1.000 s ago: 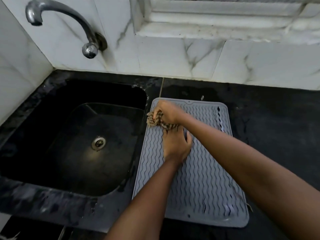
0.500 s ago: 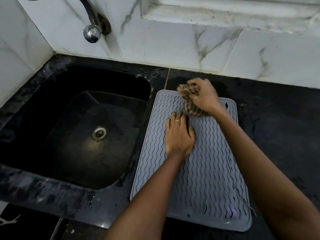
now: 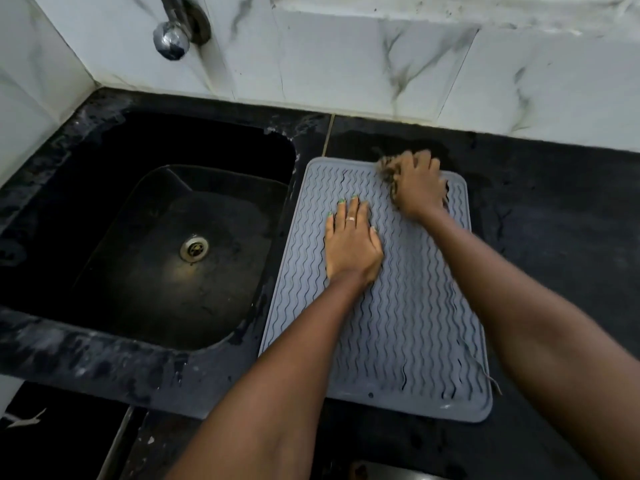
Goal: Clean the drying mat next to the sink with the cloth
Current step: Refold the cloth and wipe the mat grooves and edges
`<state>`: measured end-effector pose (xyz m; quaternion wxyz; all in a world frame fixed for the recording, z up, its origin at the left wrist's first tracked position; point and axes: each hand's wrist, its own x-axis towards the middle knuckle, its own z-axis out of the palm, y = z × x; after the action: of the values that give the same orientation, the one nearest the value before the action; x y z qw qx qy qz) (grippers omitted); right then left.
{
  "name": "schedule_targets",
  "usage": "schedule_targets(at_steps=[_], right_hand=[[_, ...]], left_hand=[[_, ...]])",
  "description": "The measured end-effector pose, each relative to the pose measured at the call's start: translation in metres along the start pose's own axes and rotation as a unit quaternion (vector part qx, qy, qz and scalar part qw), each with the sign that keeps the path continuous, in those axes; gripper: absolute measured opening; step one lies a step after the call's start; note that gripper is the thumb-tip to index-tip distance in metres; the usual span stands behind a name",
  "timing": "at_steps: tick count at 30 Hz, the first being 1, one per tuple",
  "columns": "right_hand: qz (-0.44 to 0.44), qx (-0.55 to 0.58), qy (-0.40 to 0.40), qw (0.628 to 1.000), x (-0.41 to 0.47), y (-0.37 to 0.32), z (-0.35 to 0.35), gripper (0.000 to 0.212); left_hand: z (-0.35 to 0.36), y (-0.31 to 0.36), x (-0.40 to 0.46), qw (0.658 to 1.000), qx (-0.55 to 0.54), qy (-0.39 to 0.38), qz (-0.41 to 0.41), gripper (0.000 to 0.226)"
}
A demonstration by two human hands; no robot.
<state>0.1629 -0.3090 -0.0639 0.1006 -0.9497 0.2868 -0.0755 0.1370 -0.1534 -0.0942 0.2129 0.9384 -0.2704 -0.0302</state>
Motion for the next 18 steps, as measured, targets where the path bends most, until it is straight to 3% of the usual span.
schedule_targets(at_steps=[3, 7, 11, 15, 18], right_hand=[[0.028, 0.044, -0.065, 0.997, 0.016, -0.003, -0.020, 0.034], [0.011, 0.120, 0.023, 0.992, -0.053, -0.006, -0.039, 0.024], [-0.018, 0.057, 0.053, 0.997, -0.148, -0.005, -0.007, 0.020], [-0.015, 0.036, 0.124, 0.992, -0.107, -0.006, 0.007, 0.024], [0.017, 0.007, 0.132, 0.991, -0.052, -0.003, 0.012, 0.029]], left_hand=[[-0.001, 0.000, -0.001, 1.000, 0.000, 0.002, 0.000, 0.055], [0.001, 0.000, 0.002, 1.000, 0.003, -0.007, -0.004, 0.055], [0.002, -0.001, 0.003, 1.000, -0.012, -0.017, -0.004, 0.055], [0.003, -0.001, 0.002, 1.000, -0.003, -0.006, -0.002, 0.055], [0.005, -0.002, 0.001, 1.000, 0.012, -0.001, 0.005, 0.056]])
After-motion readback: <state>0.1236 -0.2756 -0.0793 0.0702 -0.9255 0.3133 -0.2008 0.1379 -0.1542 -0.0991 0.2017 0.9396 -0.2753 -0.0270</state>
